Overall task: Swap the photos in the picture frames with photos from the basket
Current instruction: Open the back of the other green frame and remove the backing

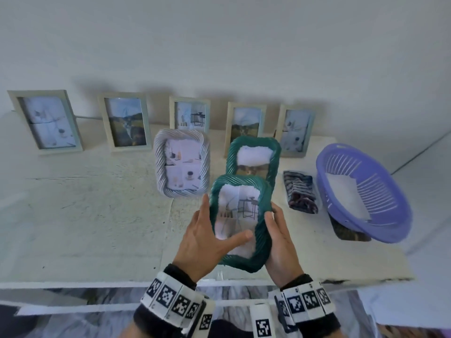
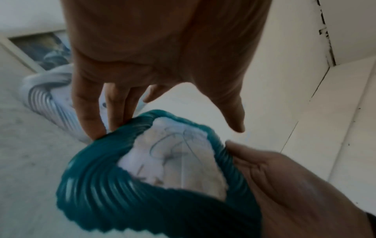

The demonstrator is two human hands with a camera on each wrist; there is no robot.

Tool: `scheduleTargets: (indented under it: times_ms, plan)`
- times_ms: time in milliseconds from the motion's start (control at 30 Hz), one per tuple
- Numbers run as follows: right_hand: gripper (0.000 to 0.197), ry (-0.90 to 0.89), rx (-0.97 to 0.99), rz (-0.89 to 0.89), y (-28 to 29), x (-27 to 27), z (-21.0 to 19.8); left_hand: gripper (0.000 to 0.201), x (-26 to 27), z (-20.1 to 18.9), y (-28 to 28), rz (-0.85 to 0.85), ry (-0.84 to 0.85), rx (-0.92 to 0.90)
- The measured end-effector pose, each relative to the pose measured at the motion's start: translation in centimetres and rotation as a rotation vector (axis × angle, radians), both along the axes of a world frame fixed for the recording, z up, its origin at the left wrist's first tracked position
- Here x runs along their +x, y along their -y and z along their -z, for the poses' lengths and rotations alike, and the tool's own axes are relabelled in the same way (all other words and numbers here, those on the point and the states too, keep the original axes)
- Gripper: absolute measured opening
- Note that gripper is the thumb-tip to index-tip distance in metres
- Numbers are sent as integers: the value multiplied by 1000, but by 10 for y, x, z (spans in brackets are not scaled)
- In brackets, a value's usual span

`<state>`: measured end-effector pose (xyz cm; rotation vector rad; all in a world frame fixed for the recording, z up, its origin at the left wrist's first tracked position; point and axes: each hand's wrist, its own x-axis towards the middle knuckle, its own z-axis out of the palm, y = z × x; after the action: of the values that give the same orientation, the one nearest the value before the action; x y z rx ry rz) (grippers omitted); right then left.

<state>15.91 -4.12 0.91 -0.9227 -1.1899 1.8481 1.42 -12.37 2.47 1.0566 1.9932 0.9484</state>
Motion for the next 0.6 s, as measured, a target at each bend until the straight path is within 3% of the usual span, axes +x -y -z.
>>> scheduleTargets:
  times_ms: [133,300,433,600]
  plan:
    - [45,-135,-115,-72,2,6,-12,142,24,-1,-13,-17,102,20]
    - [55,-185,-321,-127,-11,11,-12,139,37,-4,-18,7,183,101]
    - [71,-134,-380,-198,-29,15,-8,140,37,4,-14,88,235,130]
    - [67,-64,-377,-266,-38,23,-6,137,29,14,-8,134,377,187]
